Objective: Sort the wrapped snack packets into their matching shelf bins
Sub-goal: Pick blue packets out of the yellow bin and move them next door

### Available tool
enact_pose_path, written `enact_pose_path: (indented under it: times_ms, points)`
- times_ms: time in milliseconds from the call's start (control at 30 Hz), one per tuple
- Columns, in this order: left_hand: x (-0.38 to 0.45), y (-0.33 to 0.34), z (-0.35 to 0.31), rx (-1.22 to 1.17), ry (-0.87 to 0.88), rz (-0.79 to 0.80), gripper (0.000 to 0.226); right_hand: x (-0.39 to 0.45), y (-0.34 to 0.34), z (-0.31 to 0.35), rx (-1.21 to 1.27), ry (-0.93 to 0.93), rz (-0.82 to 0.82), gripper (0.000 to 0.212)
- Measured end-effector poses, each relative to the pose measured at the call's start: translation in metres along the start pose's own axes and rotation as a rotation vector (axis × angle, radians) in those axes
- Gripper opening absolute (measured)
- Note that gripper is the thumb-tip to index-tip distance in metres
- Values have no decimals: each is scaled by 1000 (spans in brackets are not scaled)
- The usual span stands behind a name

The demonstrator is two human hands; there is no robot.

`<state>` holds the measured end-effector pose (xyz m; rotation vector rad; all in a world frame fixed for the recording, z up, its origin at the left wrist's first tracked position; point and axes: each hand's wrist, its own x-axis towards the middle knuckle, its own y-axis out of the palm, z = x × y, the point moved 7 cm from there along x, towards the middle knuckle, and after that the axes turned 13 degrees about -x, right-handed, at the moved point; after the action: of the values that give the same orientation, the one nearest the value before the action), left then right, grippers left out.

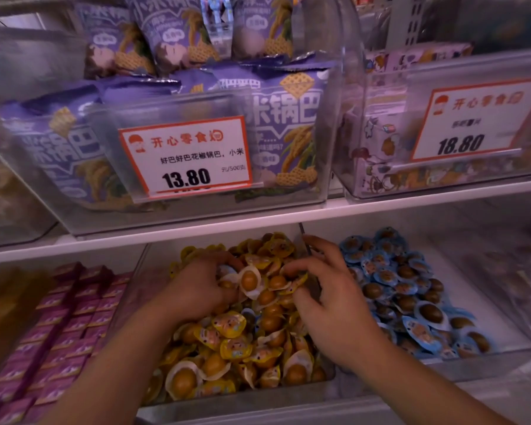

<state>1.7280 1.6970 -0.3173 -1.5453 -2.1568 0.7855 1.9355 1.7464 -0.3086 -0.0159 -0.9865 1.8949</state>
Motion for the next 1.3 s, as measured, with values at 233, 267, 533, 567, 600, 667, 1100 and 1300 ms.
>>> enact_pose_path:
  times_ms: [233,267,533,567,600,667,1100,1300]
  points:
    - [-21,-5,-33,-810,22,-88,28,1,-1,3,-20,-2,-6,29]
    - [-25,0,-33,-956,-42,-87,32,0,-3,5,-49,-4,-7,31]
    - [-61,29,-21,-1261,-136,6,35,1,7,64,-113,-175,151,53]
    - [-64,27,-20,-1243,-101,28,37,2,18,62,-78,-124,232,55]
    - [-66,25,-18,-1215,-77,35,42,4,26,59,-54,-90,273,54]
    - [-69,21,-13,-1136,-60,35,52,9,33,56,-8,-42,265,43]
    - [-80,-11,-28,-664,147,-382,35,-2,77,56,1079,642,458,26]
    - [-78,-1,-49,-696,209,-190,72,-1,70,54,916,604,378,16]
